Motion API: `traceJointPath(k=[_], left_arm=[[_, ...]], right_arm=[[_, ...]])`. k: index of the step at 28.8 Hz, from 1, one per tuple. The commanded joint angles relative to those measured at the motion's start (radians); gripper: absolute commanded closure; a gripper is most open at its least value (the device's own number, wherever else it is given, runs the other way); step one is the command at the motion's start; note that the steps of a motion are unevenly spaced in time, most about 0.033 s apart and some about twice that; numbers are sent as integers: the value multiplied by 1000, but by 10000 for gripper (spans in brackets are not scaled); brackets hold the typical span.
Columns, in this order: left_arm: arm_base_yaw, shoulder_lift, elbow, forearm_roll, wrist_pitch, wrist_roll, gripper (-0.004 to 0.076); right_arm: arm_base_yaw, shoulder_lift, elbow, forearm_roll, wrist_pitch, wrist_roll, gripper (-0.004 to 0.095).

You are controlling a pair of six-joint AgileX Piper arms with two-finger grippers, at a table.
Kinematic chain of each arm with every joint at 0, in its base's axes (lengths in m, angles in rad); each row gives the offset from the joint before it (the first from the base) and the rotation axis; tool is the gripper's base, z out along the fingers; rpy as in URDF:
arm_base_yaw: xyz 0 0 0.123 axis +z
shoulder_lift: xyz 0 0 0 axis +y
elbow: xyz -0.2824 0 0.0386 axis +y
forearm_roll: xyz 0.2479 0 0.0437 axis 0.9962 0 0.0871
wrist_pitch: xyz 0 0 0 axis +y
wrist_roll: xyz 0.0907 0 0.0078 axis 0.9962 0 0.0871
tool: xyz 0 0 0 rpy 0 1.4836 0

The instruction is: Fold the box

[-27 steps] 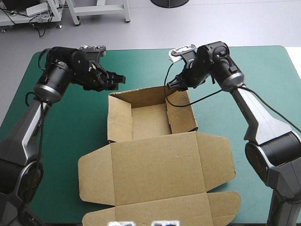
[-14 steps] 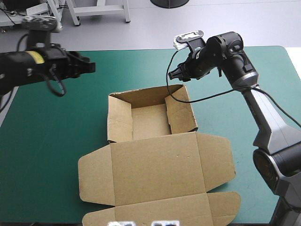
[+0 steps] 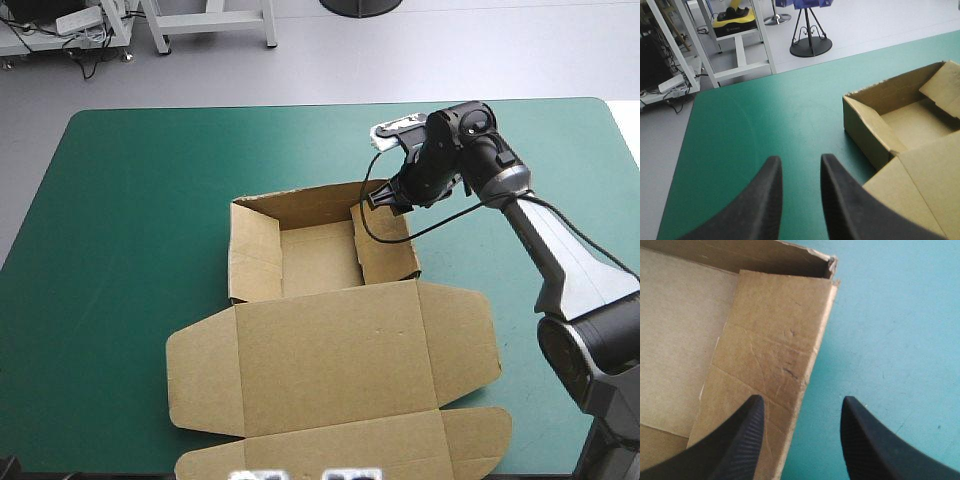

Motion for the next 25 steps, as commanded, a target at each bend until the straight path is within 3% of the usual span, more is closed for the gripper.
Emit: traceJointPath(k=[1,11,13,16,22,25], left_arm=[[-4,-24,70,-18,28,1,538],[-4,-28,260,-60,26,5,538],[-4,-28,263,-70,23,19,538],[-4,-28,263,-74,3,33,538],[-4,-28,263,-69,-47,35,538],[-4,-28,263,-59,-50,42,538]], right_arm=[[-3,-43,-2,-5,4,-8,458],[-1,69,44,153,-53,-19,484],[-1,88,44,151,-59,0,582],[-1,111,44,155,-68,10,926],[-1,112,20,157,-112,26,904],[-3,90,-55,97,-87,40,904]])
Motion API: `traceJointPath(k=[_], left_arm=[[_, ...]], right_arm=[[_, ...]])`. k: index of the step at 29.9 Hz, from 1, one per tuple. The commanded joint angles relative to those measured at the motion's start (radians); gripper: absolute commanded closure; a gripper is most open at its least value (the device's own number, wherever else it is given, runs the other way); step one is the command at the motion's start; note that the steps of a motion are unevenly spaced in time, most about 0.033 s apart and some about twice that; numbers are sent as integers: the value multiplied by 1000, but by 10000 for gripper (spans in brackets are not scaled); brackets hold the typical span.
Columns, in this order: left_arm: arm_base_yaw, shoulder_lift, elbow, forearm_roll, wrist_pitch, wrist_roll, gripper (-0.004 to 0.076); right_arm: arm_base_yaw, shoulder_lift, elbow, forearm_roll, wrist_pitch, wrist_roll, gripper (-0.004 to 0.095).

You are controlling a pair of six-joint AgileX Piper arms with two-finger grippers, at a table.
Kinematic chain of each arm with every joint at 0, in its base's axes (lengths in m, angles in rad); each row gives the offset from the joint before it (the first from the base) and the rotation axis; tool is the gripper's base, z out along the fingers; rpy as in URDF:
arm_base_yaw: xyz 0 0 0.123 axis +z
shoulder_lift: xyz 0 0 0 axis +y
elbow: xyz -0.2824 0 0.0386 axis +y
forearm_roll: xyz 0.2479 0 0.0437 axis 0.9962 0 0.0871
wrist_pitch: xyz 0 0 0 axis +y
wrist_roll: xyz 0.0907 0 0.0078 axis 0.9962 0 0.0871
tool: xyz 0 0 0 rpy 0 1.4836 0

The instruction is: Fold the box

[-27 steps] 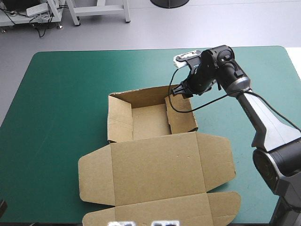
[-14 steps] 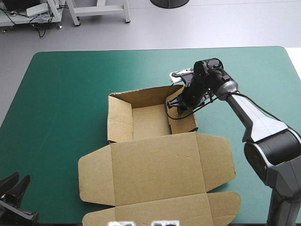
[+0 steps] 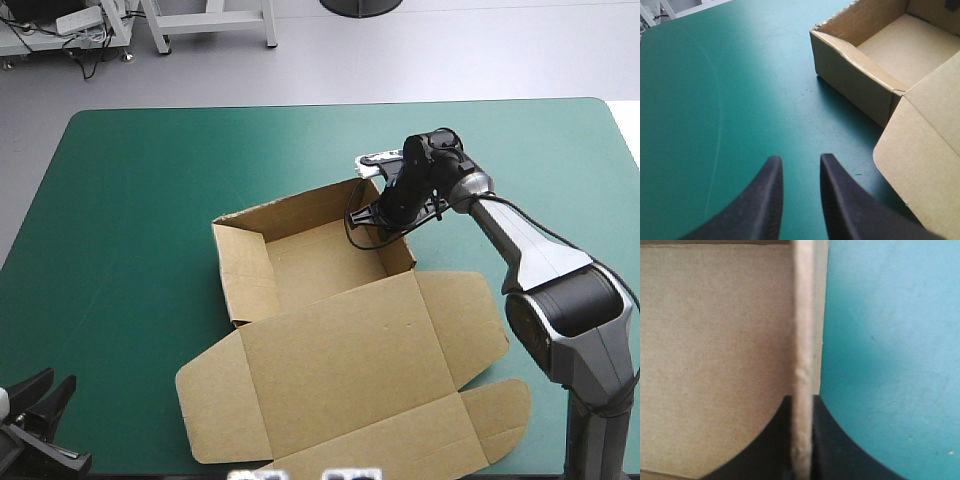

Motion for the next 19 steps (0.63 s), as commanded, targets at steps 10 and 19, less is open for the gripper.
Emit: traceJointPath(k=[10,19], left_arm=[[-4,21,-21,6,-60,14,538],[-4,21,-21,4,-110,14,538]], right_arm=[[-169,-278,-368,-356,84,55,906],[-624,-468,-111,-327,84,17,908]])
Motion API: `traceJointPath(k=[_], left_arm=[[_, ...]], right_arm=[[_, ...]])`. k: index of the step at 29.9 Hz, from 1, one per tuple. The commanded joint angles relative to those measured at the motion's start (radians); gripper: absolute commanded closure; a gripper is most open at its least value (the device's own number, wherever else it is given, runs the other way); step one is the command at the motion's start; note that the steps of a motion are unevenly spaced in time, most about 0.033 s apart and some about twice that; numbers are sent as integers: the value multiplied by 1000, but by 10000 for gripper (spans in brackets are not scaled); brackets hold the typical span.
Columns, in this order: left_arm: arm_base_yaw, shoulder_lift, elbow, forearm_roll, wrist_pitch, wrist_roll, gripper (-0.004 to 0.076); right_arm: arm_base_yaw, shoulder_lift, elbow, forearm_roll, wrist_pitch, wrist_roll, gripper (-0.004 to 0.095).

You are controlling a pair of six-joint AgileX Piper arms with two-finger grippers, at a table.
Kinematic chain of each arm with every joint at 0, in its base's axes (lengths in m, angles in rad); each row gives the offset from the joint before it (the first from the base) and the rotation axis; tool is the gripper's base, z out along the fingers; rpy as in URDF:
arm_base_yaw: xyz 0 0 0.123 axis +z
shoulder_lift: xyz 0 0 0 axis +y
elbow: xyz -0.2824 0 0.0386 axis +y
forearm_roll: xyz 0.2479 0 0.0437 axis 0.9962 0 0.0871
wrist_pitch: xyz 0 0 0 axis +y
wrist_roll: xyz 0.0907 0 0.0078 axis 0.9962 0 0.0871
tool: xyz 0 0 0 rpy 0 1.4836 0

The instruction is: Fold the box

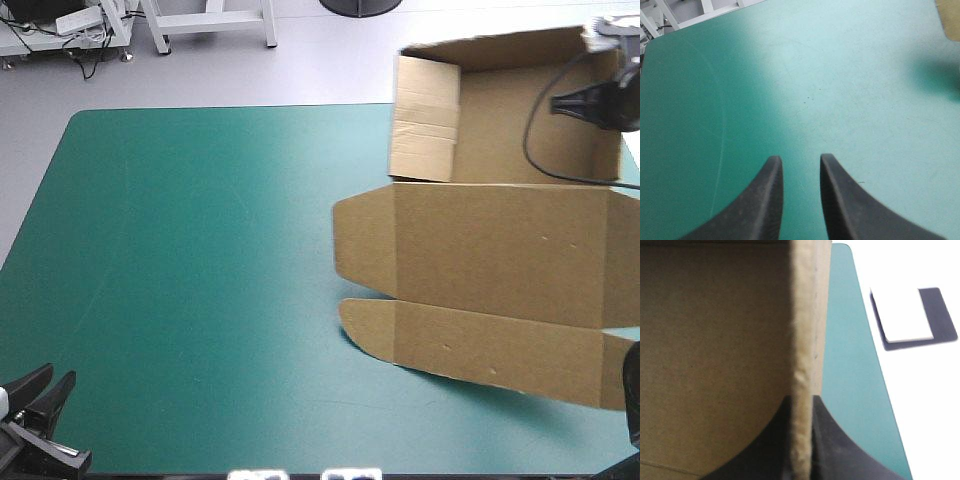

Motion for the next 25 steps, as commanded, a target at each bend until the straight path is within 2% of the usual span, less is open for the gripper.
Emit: traceJointPath(k=[1,4,7,13,17,19,22,25], left_arm=[[-4,21,-21,-1,-83,-4,538],[-4,21,-21,-1,-83,-4,538],[-4,21,-21,3,-83,-4,538],[-4,21,-21,3,-83,-4,538],[-4,21,-21,1,-83,-4,538],[-4,21,-21,1,-83,-4,538],[-4,21,-21,1,-83,-4,538],[-4,21,-21,1,-83,-4,538]], right_arm=[[-156,-75,112,59,-2,-15,908],[-274,-80,261,196,-36,-43,908],[-336,-80,434,308,-120,-83,908],[-342,-80,799,371,-390,-139,908],[-342,-80,923,401,-530,-176,908],[-342,-80,936,392,-544,-207,908],[-340,-80,936,385,-532,-344,900],[-340,-80,936,385,-530,-350,848]])
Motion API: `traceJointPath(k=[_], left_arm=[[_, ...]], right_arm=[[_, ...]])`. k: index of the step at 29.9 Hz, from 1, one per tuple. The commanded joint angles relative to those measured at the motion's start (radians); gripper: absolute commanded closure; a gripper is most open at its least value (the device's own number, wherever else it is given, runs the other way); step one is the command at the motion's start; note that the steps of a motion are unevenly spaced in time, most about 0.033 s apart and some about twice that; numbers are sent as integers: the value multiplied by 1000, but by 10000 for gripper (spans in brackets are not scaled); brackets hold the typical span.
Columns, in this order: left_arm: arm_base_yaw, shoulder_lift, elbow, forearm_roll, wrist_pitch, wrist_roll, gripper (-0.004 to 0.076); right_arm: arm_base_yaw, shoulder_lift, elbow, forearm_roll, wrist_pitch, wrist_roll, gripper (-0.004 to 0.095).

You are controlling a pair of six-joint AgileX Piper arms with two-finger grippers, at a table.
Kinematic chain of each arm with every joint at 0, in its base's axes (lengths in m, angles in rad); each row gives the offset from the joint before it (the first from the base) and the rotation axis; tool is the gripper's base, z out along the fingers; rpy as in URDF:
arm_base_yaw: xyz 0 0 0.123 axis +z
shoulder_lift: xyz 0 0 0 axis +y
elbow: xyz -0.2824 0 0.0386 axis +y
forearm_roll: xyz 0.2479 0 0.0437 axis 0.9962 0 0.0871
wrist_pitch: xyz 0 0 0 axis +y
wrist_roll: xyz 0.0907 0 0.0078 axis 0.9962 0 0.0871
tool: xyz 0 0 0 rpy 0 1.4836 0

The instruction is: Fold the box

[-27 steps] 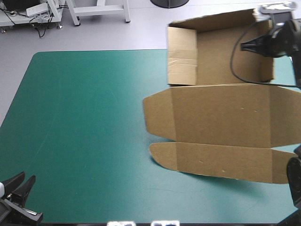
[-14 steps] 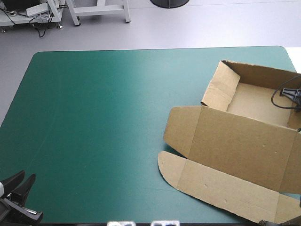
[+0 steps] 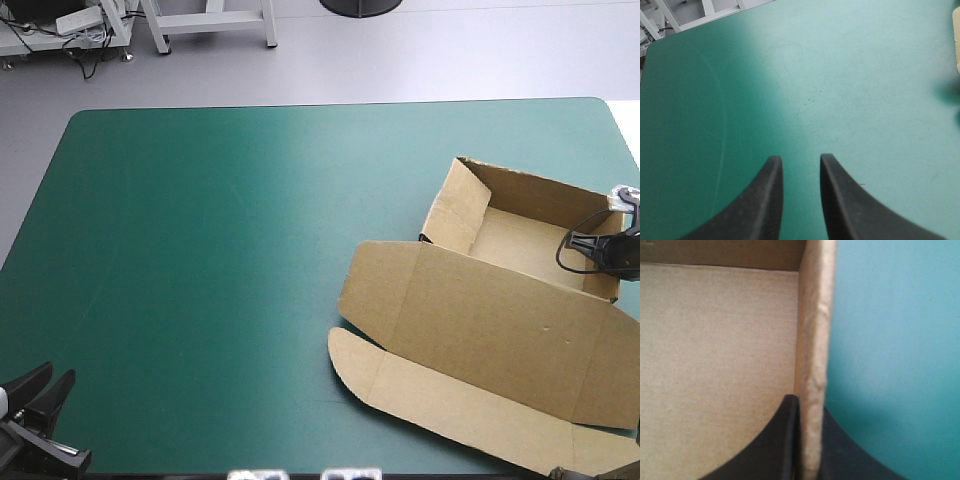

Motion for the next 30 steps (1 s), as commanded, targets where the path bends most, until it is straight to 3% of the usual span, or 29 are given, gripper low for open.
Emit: traceJointPath(k=[1,7,13,23,26,29,30], left_arm=[[-4,21,-21,0,-75,-4,538],[-4,21,-21,0,-75,-4,539],[-4,21,-21,0,-67,-4,539],[-4,21,-21,3,-67,-4,539],[-4,21,-21,6,-69,-4,539],[-4,21,-21,6,-76,3,539],[-4,21,-21,15,-76,7,539]], right_arm=[[-6,-31,-7,-9,33,-46,806],[-6,-31,-40,-9,47,-48,516],[-6,-31,-182,-23,149,-53,503],[-6,-31,-601,-117,431,-3,505],[-6,-41,-721,-104,500,139,616],[-6,-69,-803,-52,552,145,880],[-6,-87,-821,-19,557,145,919]])
